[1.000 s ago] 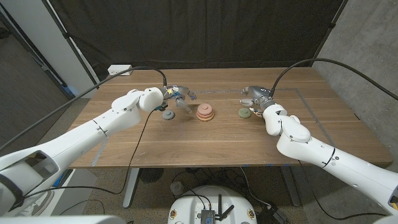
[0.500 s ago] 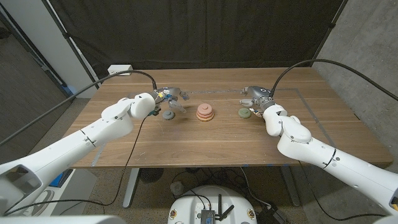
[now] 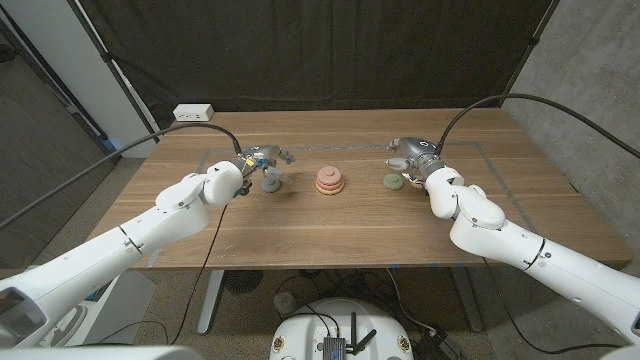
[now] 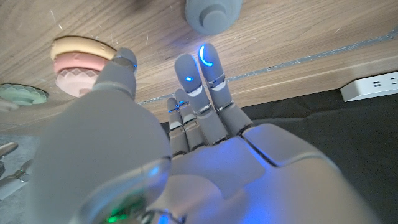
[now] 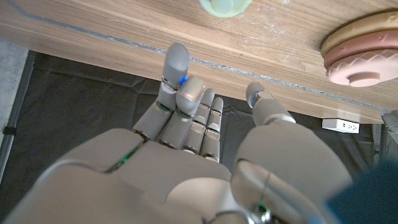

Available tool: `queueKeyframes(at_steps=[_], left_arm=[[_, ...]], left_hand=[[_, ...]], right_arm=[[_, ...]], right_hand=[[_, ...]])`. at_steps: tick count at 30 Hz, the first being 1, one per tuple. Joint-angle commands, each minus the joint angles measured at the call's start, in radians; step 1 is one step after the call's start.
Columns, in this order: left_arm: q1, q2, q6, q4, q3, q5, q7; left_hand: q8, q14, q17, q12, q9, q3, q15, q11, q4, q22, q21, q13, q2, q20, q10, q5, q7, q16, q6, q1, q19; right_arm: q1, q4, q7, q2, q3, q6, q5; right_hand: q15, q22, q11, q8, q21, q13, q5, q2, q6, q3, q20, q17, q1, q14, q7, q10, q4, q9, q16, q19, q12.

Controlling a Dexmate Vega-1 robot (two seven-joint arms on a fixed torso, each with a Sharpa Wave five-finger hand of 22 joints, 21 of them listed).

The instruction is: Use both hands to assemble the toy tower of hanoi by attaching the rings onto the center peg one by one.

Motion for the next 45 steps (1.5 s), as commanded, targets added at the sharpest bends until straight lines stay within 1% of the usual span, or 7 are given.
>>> queueKeyframes(at_steps=[1,7,15,22,29,35,45], left_arm=[[0.089,0.030,0.079,-0.059,-0.058,-0.046,0.102],[0.120,0.042,0.108,-0.078,-0.080,-0.063,0.151],[0.140,0.045,0.121,-0.078,-0.091,-0.087,0.197],[0.144,0.037,0.117,-0.064,-0.092,-0.109,0.230],[0.147,0.021,0.140,-0.060,-0.081,-0.109,0.269],[0.145,0.013,0.129,-0.053,-0.079,-0.121,0.290],[0.139,0.022,0.122,-0.045,-0.069,-0.129,0.292]], left_hand=[[0.005,0.010,0.001,0.008,0.000,0.007,-0.063,0.001,-0.005,0.001,0.005,0.001,0.007,-0.140,0.012,0.004,-0.001,0.003,0.013,0.001,0.006],[0.004,0.013,0.001,0.007,0.000,0.009,-0.063,0.000,-0.005,0.000,0.003,0.001,0.009,-0.139,0.017,0.005,-0.002,0.005,0.019,0.002,0.005],[0.003,0.014,-0.001,0.007,0.000,0.011,-0.064,-0.001,-0.005,-0.001,0.001,0.001,0.011,-0.139,0.023,0.007,-0.004,0.004,0.023,0.003,0.005],[0.001,0.011,-0.005,0.005,0.001,0.013,-0.064,-0.001,-0.005,-0.002,0.000,0.002,0.013,-0.139,0.024,0.009,-0.003,0.001,0.026,0.002,0.005],[0.000,0.011,-0.005,0.003,0.001,0.014,-0.064,-0.002,-0.005,-0.002,-0.002,0.001,0.015,-0.138,0.027,0.010,-0.003,0.002,0.030,0.001,0.005],[0.000,0.014,-0.003,0.003,0.001,0.016,-0.064,-0.004,-0.007,-0.002,-0.002,0.001,0.015,-0.139,0.030,0.012,-0.004,0.004,0.033,0.005,0.006],[-0.002,0.011,-0.006,0.001,0.002,0.019,-0.064,-0.007,-0.009,-0.002,-0.003,0.003,0.015,-0.140,0.031,0.014,-0.006,0.003,0.036,0.008,0.006]], right_arm=[[-0.016,0.014,-0.022,-0.002,0.027,0.030,0.021],[-0.034,0.008,-0.044,0.000,0.039,0.026,0.028],[-0.040,0.005,-0.049,0.002,0.038,0.011,0.026],[-0.036,0.009,-0.055,0.010,0.034,0.003,0.029],[-0.036,0.000,-0.054,0.006,0.031,-0.008,0.025],[-0.033,-0.005,-0.045,0.002,0.027,-0.020,0.023],[-0.030,-0.007,-0.045,0.008,0.017,-0.038,0.019]], right_hand=[[-0.054,0.000,0.000,-0.004,0.003,0.004,0.004,0.004,0.002,0.009,-0.089,0.002,-0.004,0.005,-0.006,0.009,0.000,0.001,0.006,0.006,0.004],[-0.054,0.000,0.001,-0.004,0.003,0.004,0.005,0.004,0.003,0.009,-0.089,-0.001,-0.004,0.002,-0.005,0.009,-0.001,0.001,0.003,0.006,0.003],[-0.054,0.000,0.005,-0.003,0.003,0.004,0.005,0.004,0.005,0.010,-0.089,0.000,-0.003,0.003,-0.003,0.009,-0.001,0.001,0.004,0.006,0.003],[-0.054,0.000,0.005,-0.004,0.003,0.003,0.005,0.004,0.005,0.011,-0.089,0.002,-0.003,0.005,-0.003,0.009,-0.001,0.001,0.007,0.005,0.002],[-0.054,-0.001,0.002,-0.004,0.003,0.004,0.005,0.004,0.005,0.011,-0.089,0.001,-0.004,0.004,-0.004,0.010,-0.001,0.001,0.007,0.005,0.003],[-0.054,0.000,0.002,-0.005,0.004,0.005,0.005,0.004,0.005,0.012,-0.089,0.002,-0.004,0.004,-0.004,0.010,-0.001,0.001,0.007,0.006,0.003],[-0.054,-0.001,0.005,-0.005,0.003,0.005,0.006,0.004,0.005,0.012,-0.089,0.000,-0.004,0.002,-0.002,0.010,-0.001,0.001,0.006,0.005,0.003]])
